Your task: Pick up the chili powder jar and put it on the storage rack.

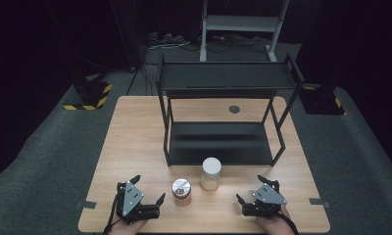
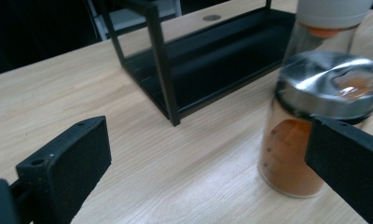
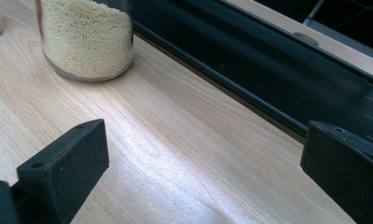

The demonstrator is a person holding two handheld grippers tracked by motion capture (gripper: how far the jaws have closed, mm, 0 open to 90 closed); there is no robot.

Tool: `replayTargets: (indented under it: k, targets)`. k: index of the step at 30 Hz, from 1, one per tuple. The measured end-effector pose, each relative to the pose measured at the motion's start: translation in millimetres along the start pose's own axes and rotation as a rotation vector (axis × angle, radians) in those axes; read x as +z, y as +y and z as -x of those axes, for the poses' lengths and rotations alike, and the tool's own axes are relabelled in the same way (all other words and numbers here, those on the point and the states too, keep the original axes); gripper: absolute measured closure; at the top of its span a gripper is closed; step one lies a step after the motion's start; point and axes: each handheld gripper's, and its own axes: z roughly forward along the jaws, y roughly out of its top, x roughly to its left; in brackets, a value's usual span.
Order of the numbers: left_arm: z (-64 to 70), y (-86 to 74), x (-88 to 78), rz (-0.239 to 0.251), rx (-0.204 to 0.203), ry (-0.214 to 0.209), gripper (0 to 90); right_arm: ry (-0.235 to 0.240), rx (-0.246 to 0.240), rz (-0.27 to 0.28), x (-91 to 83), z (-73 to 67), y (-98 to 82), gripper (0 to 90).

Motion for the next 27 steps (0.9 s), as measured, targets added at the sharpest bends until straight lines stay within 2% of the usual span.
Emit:
replayTargets:
  k: [6, 15, 21, 27]
  targets:
    - [4.2, 0.7, -0.2, 0.036, 0.002, -0.036, 0.3, 0.0, -0.007, 0.001, 0.0, -0.4, -0.1, 0.0]
    - [9.4, 0.4, 5.2, 0.061, -0.007, -0.088, 0.3, 0.001, -0.012, -0.001, 0.0, -0.7, 0.3, 0.0]
    - [15.5, 0.5, 11.6, 0.065, -0.001, -0.121, 0.3, 0.001, -0.018, -0.002, 0.1, -1.6, 0.5, 0.0]
    - [19.3, 1.2, 19.2, 0.064, -0.018, -0.153, 0.3, 0.002, -0.02, -0.002, 0.2, -1.5, 0.5, 0.0]
